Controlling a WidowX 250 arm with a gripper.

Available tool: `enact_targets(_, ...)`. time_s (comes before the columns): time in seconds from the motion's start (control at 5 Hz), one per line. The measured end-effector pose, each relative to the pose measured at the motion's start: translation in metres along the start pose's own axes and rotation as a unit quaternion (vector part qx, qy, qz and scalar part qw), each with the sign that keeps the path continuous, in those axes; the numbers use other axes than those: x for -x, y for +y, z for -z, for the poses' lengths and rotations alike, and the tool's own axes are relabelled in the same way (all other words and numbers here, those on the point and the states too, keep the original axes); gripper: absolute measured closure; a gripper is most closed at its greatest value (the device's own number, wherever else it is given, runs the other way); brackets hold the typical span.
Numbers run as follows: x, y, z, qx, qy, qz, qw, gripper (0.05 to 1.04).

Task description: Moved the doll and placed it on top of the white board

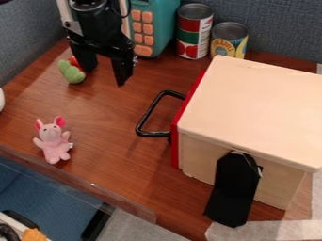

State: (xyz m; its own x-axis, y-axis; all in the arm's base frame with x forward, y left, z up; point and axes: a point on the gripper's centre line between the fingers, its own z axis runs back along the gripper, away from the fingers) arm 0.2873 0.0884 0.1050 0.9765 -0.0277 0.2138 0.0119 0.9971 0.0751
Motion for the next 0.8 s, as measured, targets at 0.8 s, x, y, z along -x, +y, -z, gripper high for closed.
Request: enact_targets(0.8,0.073,0.058,0.011,0.02,0.035,-0.058,0.9975,0.083)
